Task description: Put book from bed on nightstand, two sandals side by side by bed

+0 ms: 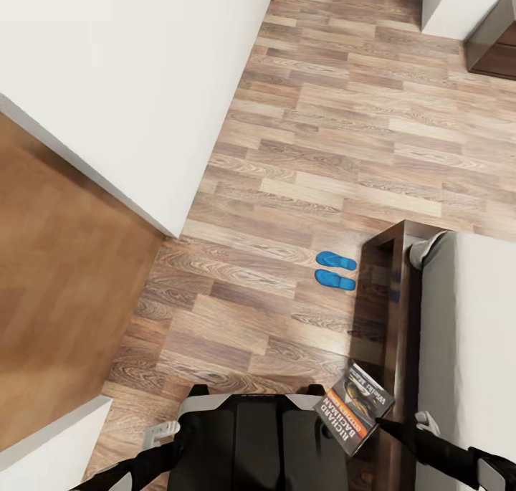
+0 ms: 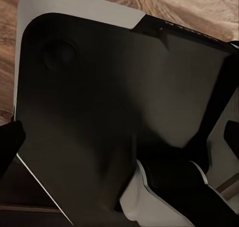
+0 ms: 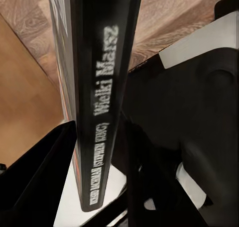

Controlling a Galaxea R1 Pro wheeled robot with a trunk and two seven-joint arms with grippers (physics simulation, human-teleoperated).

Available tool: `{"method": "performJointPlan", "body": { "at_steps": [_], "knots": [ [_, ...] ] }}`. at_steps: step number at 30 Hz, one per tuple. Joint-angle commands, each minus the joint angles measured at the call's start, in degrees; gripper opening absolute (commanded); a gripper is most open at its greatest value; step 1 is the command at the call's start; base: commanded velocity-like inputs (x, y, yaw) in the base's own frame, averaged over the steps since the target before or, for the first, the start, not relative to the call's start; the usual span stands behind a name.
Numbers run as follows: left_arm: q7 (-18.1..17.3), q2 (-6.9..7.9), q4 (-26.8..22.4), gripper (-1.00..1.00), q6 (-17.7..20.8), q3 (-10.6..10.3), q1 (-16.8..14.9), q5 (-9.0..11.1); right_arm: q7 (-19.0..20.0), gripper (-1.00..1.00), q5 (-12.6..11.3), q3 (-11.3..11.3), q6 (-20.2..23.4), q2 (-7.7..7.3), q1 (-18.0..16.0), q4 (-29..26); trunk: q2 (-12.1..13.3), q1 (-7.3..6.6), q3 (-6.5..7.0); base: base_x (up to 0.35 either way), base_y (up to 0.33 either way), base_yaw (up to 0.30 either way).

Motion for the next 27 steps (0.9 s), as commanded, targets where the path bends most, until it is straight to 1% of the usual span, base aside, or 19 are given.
{"method": "performJointPlan", "body": {
  "at_steps": [1, 2, 3, 4, 9, 11, 17, 27],
  "knots": [
    [-0.3, -0.1, 0.1, 1.0, 0.0, -0.1, 0.0, 0.6, 0.1, -1.0, -0.6, 0.4, 0.1, -0.02, 0.0, 0.2, -0.1, 0.03, -0.05, 0.0, 0.0, -0.012],
    [-0.3, -0.25, 0.1, 1.0, 0.0, -0.1, 0.0, 0.6, 0.1, -1.0, -0.6, 0.4, -1.0, -0.02, 0.0, 0.6, -0.1, 0.03, -0.02, 0.0, 0.0, -0.052],
    [-0.2, -0.47, 0.1, 1.0, 0.0, -0.1, 0.0, 0.6, 0.1, -1.0, -0.6, 0.3, -3.9, -0.02, 0.0, 1.3, -0.1, 0.03, 0.05, 0.0, 0.0, -0.113],
    [-0.2, -0.49, 0.1, 1.0, 0.0, -0.1, 0.0, 0.6, 0.1, -1.0, -0.6, 0.3, -5.2, -0.02, 0.0, 1.7, -0.1, 0.03, 0.12, 0.0, 0.0, -0.127],
    [-0.2, -0.58, 0.1, 1.0, 0.0, -0.1, 0.0, 0.6, 0.1, -1.0, -0.7, 0.3, -8.0, -0.02, 0.0, 2.8, -0.1, 0.03, 0.52, 0.0, 0.0, -0.138],
    [-0.2, -0.63, 0.1, 1.0, 0.0, -0.1, 0.0, 0.6, 0.1, -1.0, -0.7, 0.3, -10.0, 0.03, 0.0, 3.1, -0.1, 0.03, 0.69, 0.0, 0.0, -0.151],
    [-0.2, -0.97, 0.1, 1.0, -0.1, -0.1, 0.0, 0.5, 0.1, -1.0, -0.6, 0.4, -11.0, 0.06, 0.0, 3.2, -0.1, 0.03, 1.21, 0.0, 0.0, -0.161],
    [-0.2, -0.99, 0.1, 1.0, -0.1, 0.0, 0.1, 0.6, 0.3, -1.0, -0.6, 0.5, -11.2, 0.15, 0.0, 3.3, -0.1, 0.03, 2.04, 0.0, 0.0, -0.193]
  ]
}}
